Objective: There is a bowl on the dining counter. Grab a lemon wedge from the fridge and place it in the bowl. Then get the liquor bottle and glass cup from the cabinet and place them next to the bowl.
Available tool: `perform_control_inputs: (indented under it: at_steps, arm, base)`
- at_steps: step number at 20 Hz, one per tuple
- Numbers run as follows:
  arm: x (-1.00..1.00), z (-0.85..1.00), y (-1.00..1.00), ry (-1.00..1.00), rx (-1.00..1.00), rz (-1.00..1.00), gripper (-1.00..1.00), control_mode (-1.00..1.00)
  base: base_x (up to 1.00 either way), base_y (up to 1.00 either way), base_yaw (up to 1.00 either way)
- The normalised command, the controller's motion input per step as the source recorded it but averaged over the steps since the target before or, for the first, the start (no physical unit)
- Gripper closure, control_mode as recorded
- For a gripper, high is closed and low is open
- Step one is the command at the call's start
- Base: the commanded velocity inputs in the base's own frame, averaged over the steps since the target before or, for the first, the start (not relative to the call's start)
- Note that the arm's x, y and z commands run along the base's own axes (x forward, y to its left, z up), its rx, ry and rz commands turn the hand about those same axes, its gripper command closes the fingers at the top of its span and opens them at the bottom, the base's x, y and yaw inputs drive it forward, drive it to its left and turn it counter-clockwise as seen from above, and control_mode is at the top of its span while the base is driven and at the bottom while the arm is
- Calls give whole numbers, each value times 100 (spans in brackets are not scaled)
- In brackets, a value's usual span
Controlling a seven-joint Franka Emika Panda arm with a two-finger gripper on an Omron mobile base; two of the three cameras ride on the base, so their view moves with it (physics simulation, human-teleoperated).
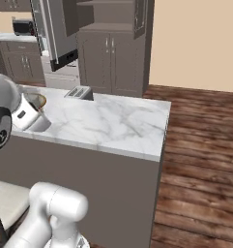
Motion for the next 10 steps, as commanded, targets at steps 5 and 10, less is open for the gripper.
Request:
perform_control_inputs:
  at_steps: [5,10]
  arm:
    - [100,5,19,5,0,0,100,-100]
    - [86,-32,19,13,0,0,100,-100]
  base:
    - [0,0,0]
    - [0,0,0]
